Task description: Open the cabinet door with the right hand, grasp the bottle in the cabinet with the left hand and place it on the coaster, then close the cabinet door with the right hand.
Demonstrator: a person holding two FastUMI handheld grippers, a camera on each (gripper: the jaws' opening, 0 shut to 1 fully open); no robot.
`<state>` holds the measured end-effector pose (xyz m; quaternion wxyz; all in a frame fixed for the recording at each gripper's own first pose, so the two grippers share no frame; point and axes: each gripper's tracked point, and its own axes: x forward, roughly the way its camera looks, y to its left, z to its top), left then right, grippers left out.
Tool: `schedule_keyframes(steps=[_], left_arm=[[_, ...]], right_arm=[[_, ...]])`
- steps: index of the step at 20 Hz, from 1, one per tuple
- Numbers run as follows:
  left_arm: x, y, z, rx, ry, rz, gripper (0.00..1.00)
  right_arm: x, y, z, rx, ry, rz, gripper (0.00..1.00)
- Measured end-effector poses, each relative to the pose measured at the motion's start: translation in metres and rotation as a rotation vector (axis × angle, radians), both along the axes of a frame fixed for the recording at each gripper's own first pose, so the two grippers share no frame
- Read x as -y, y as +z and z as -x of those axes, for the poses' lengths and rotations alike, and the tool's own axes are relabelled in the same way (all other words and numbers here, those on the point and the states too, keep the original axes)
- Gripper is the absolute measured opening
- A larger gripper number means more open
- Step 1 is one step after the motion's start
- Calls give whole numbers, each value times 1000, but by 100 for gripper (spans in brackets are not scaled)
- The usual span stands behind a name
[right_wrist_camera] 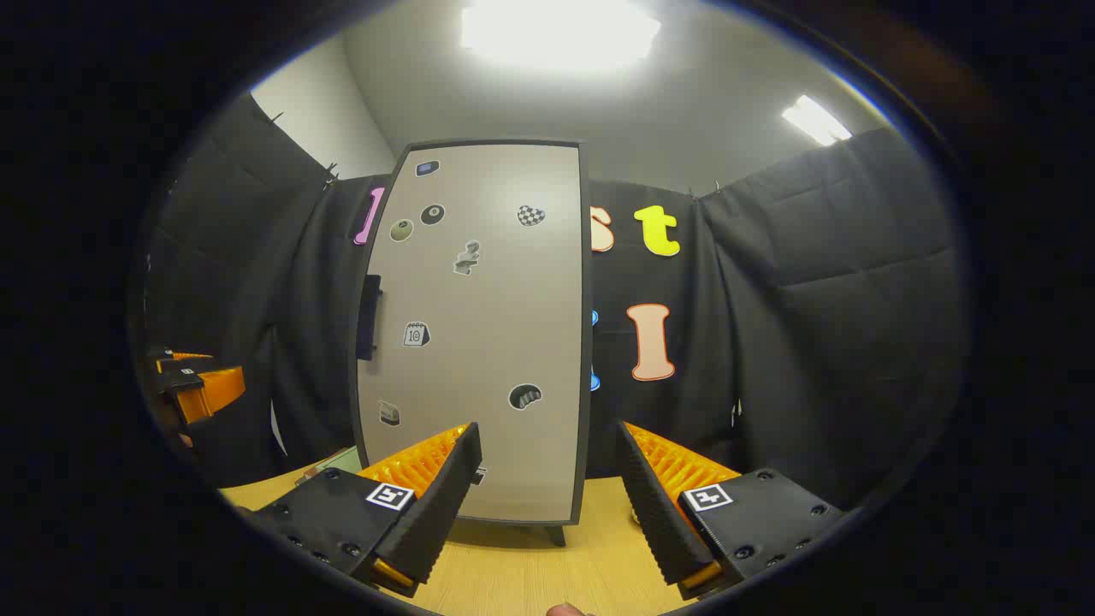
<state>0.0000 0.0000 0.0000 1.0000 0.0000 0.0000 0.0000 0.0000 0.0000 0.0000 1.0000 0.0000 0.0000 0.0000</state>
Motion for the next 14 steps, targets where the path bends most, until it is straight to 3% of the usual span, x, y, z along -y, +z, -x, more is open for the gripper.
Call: schedule_keyframes(steps=[14], left_arm=[[-4, -1, -3, 9, 6, -8, 75]], right_arm=[[3, -1, -9, -5, -1, -10, 99]])
